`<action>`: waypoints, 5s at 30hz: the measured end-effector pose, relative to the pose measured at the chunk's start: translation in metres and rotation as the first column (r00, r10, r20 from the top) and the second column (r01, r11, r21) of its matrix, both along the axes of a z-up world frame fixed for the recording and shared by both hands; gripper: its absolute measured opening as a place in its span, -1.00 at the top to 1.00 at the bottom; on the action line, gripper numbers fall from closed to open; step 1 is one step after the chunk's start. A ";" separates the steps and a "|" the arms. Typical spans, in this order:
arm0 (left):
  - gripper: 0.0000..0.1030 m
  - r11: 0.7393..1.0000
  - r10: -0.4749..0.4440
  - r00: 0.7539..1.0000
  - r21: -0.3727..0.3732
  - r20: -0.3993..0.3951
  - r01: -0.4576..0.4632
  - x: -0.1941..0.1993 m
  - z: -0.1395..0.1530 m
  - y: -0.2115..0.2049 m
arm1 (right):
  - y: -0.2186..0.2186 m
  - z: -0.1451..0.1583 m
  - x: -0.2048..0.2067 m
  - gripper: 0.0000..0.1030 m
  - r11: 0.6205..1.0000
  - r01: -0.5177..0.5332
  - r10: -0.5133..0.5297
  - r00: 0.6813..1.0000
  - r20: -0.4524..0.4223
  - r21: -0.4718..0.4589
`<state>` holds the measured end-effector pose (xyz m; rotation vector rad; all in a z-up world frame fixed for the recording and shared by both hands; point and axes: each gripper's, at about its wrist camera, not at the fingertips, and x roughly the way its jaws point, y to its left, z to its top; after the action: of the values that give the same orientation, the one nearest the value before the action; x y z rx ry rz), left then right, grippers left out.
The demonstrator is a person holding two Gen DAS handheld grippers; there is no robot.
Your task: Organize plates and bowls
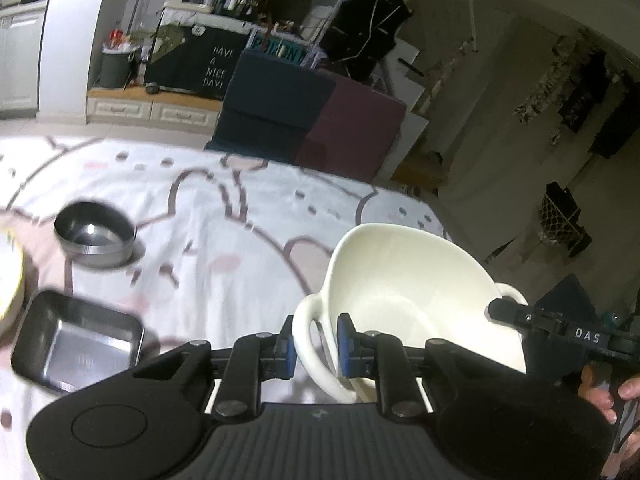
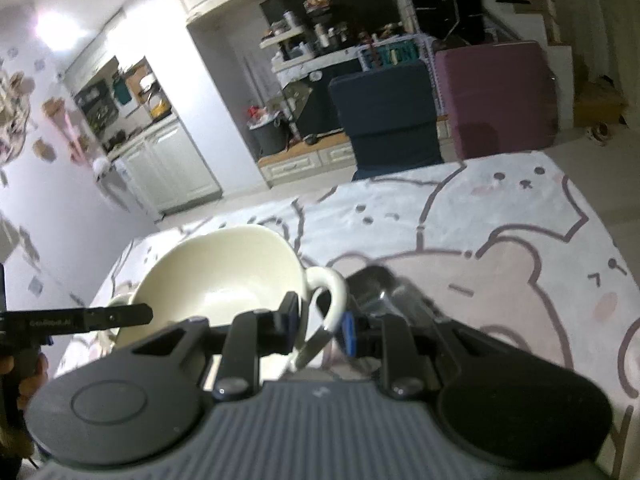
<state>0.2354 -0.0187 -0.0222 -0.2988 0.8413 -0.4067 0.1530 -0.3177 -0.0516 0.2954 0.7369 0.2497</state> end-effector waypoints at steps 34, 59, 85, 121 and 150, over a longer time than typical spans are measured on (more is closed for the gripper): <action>0.42 1.000 -0.018 0.985 -0.014 -0.172 0.016 -0.021 -0.122 0.025 | 0.072 -0.047 -0.026 0.45 0.946 -0.148 0.104 0.981 -0.161 -0.290; 0.37 0.999 -0.023 0.981 0.030 -0.193 0.029 -0.015 -0.132 0.013 | 0.074 -0.060 -0.017 0.44 0.933 -0.153 0.085 0.973 -0.215 -0.326; 0.43 0.990 -0.063 0.983 0.111 -0.170 0.083 -0.017 -0.123 -0.002 | 0.053 -0.075 -0.003 0.43 0.968 -0.128 0.055 0.947 -0.317 -0.216; 0.40 0.976 -0.065 0.986 0.194 -0.156 0.095 -0.016 -0.114 -0.009 | 0.058 -0.096 0.008 0.31 0.964 -0.150 0.058 0.925 -0.376 -0.219; 0.32 0.973 -0.075 0.982 0.201 -0.176 0.110 -0.012 -0.113 -0.011 | 0.047 -0.101 0.013 0.32 0.983 -0.120 0.056 0.917 -0.394 -0.141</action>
<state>0.2230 -0.0293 -0.1349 -0.0978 1.0573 -0.3791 0.1655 -0.2707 -0.1521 0.1556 1.1614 0.2166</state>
